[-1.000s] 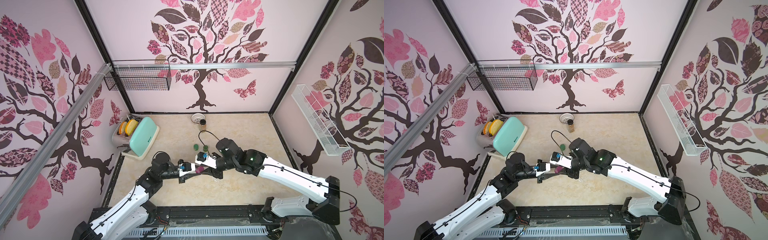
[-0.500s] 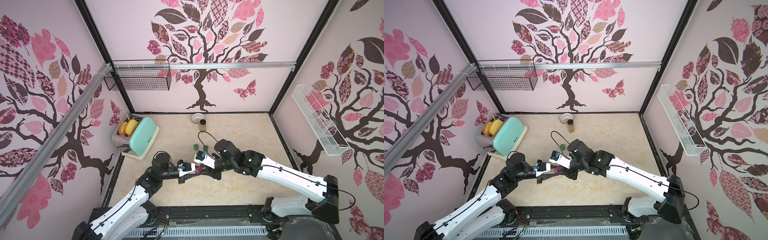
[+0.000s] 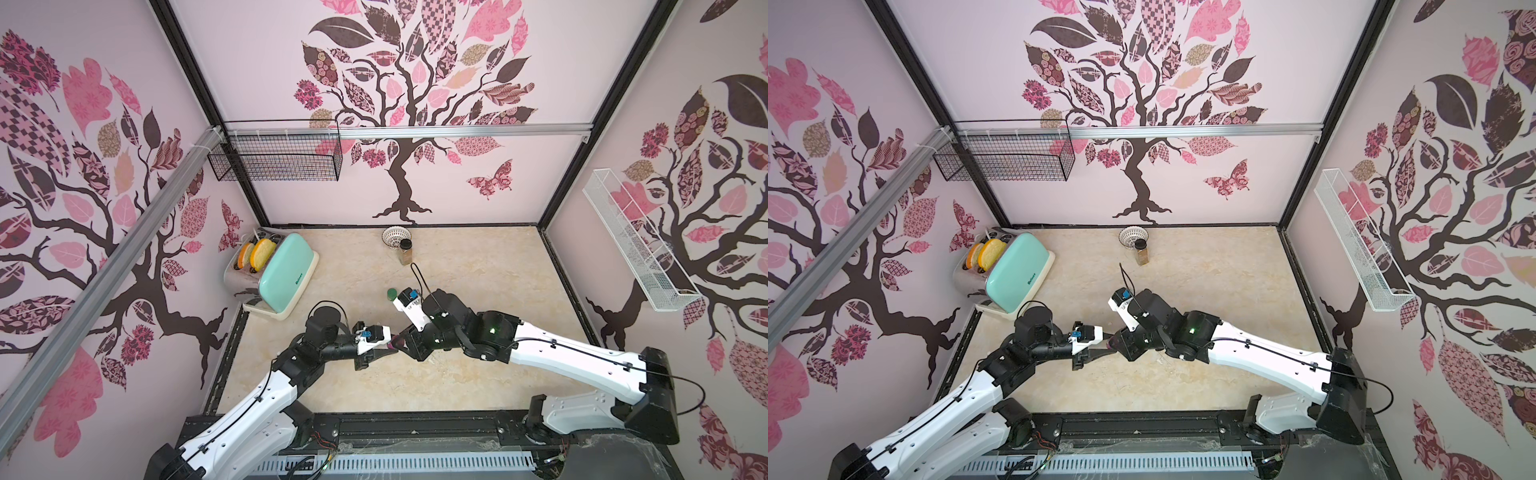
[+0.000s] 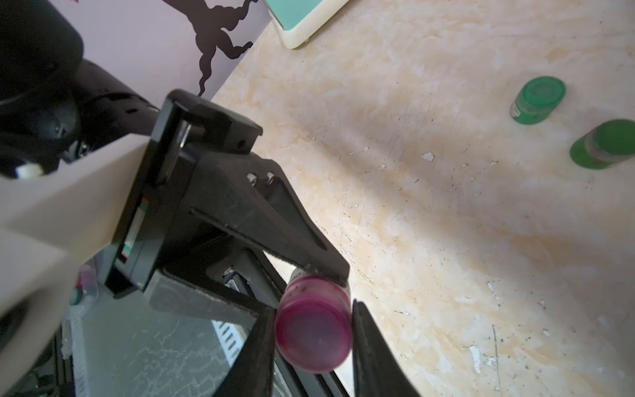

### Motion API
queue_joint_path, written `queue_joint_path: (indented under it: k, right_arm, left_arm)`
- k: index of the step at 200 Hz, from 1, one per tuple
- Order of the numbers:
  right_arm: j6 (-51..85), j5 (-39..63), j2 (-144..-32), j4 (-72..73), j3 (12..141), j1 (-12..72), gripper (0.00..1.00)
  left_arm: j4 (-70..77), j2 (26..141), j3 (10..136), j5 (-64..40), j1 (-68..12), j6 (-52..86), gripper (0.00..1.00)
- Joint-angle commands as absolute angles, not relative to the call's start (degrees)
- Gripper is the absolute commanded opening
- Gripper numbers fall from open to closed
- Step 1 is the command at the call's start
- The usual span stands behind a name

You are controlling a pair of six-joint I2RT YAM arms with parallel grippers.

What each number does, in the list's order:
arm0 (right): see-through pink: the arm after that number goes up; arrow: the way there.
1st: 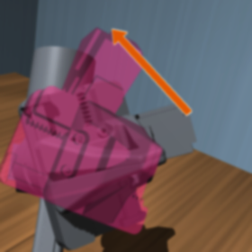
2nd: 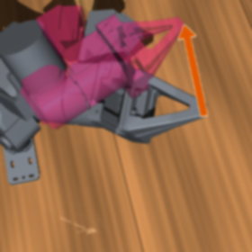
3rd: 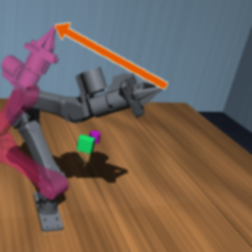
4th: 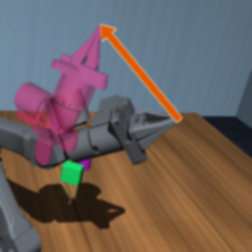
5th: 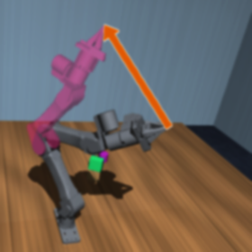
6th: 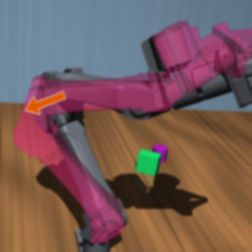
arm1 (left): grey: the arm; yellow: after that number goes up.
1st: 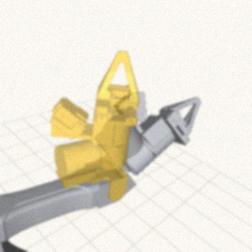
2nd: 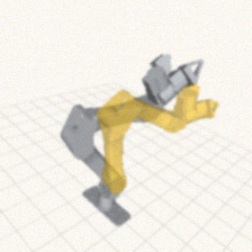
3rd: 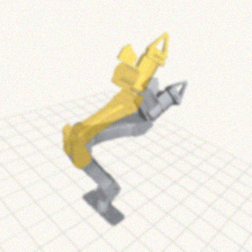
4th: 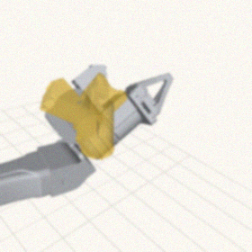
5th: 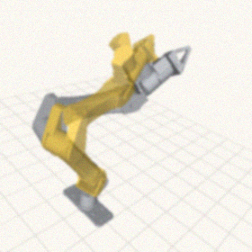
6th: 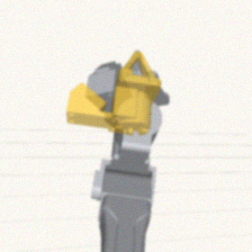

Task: Close the paint jar lid
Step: Screw the lid onto the paint jar, then place the paint jar at the center of the board.

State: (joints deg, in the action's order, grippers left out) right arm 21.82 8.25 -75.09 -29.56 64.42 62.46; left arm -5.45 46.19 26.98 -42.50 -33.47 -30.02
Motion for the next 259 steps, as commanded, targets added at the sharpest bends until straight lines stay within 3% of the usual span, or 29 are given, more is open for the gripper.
queue_joint_path:
  k: [1,14,52,68,119,162,259]
  right_arm:
    - [31.4,7.0,-77.0,-28.5,66.8,63.5,0.0]
    - [29.7,5.4,-76.4,-30.3,67.8,63.5,0.0]
    - [30.0,-4.3,-69.5,-36.0,68.9,63.4,0.48]
    - [34.9,-5.8,-66.1,-36.0,67.9,63.4,0.55]
    - [52.2,0.0,-67.6,-37.8,69.2,63.5,0.59]
    - [54.2,-0.6,-73.5,-44.8,75.9,64.2,0.58]
    - [54.3,-0.9,-78.3,-46.3,78.7,66.0,0.45]
  left_arm:
    - [2.2,44.8,28.6,-44.5,-33.9,-30.5,0.25]
    - [2.2,44.7,28.5,-44.4,-34.0,-30.5,0.25]
    - [2.3,44.7,28.5,-44.4,-34.0,-30.5,0.25]
    - [2.2,44.8,28.6,-44.4,-34.0,-30.6,0.25]
    - [2.3,44.6,28.6,-44.5,-34.0,-30.4,0.25]
    - [2.3,44.7,28.6,-44.4,-34.0,-30.4,0.25]
    - [2.1,44.8,28.7,-43.7,-34.0,-30.3,0.25]
